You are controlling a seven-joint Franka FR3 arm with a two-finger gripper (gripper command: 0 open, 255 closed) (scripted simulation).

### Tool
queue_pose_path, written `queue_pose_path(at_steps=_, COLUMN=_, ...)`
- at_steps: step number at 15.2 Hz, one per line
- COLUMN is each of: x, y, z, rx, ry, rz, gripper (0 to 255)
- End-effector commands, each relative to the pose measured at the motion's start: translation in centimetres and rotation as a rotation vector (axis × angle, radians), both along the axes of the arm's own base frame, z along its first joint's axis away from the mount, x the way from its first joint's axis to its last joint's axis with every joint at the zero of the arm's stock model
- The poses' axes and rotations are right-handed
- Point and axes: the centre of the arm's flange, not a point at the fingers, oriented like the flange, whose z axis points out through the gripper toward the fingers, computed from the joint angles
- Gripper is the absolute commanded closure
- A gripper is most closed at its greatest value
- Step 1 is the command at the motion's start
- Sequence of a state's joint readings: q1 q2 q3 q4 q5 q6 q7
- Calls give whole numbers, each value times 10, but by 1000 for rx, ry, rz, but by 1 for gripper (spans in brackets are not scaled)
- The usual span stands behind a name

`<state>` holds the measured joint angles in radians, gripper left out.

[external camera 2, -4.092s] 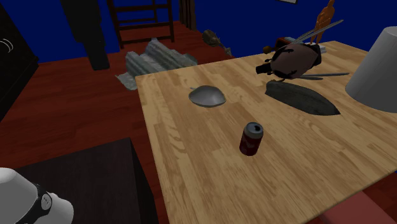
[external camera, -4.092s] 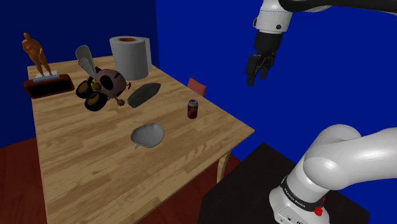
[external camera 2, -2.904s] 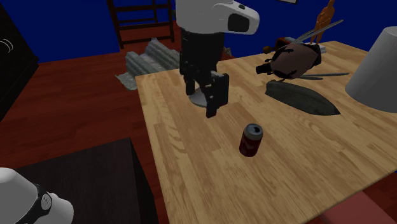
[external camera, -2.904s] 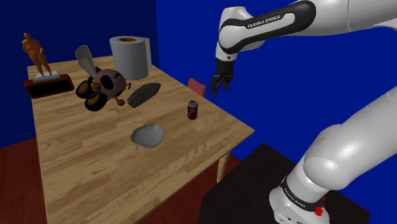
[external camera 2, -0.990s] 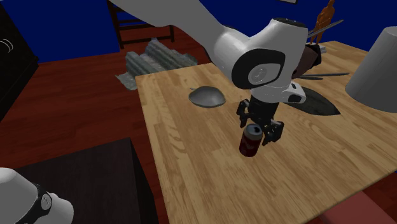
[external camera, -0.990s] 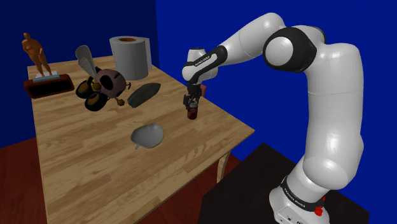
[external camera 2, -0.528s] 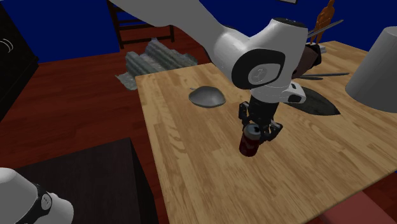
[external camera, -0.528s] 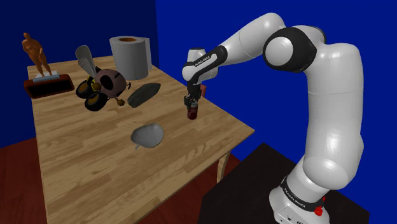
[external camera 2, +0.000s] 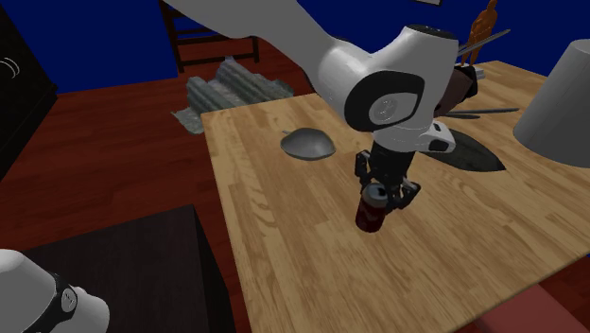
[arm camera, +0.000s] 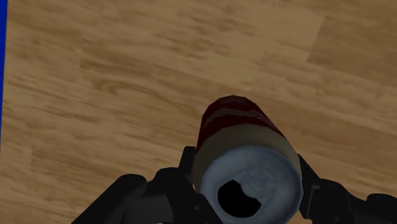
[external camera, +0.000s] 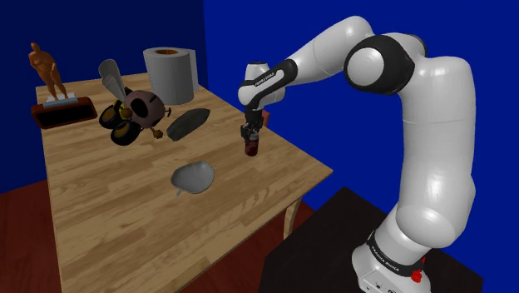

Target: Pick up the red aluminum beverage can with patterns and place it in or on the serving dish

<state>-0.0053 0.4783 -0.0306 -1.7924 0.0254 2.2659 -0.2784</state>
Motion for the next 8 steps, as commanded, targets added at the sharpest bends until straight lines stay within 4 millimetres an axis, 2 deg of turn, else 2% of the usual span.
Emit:
queue_pose_path(at_steps=1, x=0, y=0, z=8, rx=0, ry=-1, rz=0, gripper=255)
queue_pose_path(at_steps=8, x=0, y=0, z=45, rx=0, ry=-1, rz=0, gripper=255)
